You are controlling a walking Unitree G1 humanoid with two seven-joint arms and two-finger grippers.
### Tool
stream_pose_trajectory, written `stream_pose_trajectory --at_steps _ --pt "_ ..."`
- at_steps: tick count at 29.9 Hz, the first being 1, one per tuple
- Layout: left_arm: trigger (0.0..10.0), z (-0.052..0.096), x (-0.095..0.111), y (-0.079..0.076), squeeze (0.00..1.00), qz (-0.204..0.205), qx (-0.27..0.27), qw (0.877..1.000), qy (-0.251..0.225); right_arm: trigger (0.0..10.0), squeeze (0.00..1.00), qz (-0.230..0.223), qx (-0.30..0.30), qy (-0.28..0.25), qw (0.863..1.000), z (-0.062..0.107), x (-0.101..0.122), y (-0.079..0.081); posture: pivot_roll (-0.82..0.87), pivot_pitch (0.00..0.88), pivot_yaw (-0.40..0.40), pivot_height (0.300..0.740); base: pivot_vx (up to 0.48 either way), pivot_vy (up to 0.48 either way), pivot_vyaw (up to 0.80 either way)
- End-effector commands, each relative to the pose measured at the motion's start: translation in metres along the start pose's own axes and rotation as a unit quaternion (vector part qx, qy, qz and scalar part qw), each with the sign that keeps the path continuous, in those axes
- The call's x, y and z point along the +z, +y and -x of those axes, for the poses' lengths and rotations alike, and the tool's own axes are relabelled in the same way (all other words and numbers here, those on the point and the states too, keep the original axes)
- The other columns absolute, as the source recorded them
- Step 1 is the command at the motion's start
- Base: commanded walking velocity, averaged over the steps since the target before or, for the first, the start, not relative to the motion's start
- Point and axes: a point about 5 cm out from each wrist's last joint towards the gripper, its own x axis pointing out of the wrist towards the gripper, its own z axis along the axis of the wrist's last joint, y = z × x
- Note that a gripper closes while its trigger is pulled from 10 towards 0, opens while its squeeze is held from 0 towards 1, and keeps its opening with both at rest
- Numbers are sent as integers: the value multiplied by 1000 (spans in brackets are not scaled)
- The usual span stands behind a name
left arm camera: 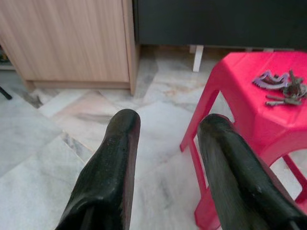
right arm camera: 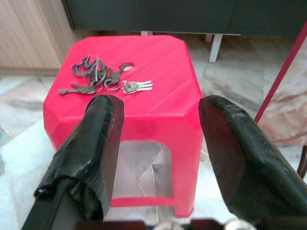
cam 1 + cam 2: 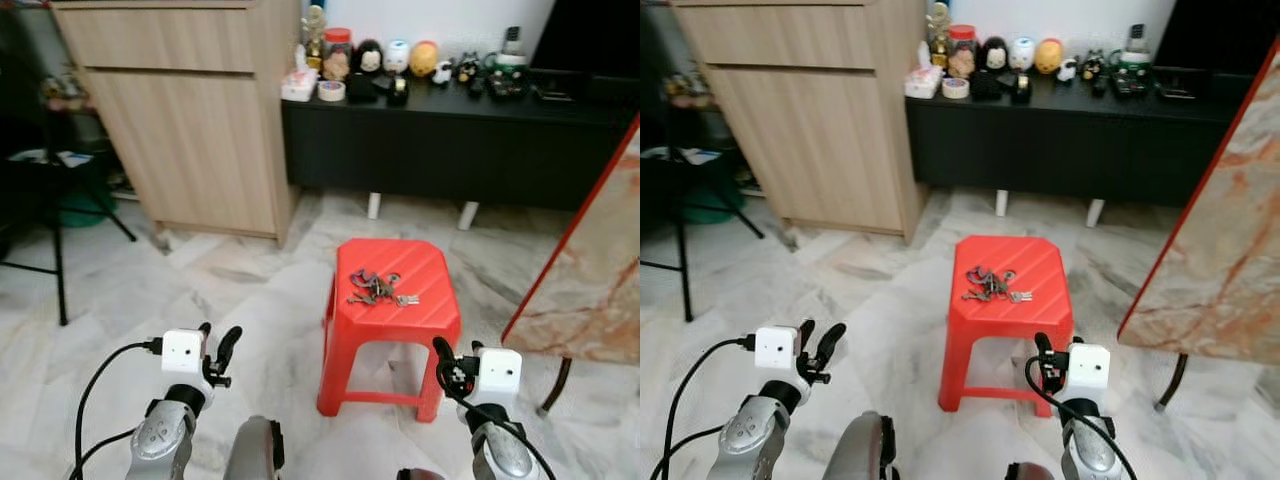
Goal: Hang keys on a hook
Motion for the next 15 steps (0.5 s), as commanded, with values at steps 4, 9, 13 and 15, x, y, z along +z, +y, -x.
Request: stream_pose_trajectory --at_steps 4,9,13,15 --pt "10000 -1 2 1 0 -4 1 1000 2 10000 0 0 7 2 1000 -1 0 2 30 80 2 626 296 0 0" --pt "10000 -2 2 1 0 -4 1 1000 1 10000 0 2 7 6 1000 -1 0 2 31 84 4 626 312 0 0" --pt "10000 -2 1 2 0 -6 -1 1000 5 10000 0 -2 6 5 1000 -2 0 2 29 86 5 626 322 0 0" --pt "10000 -2 1 2 0 -6 0 1000 6 10000 0 -4 5 5 1000 -2 0 2 30 87 6 626 336 0 0"
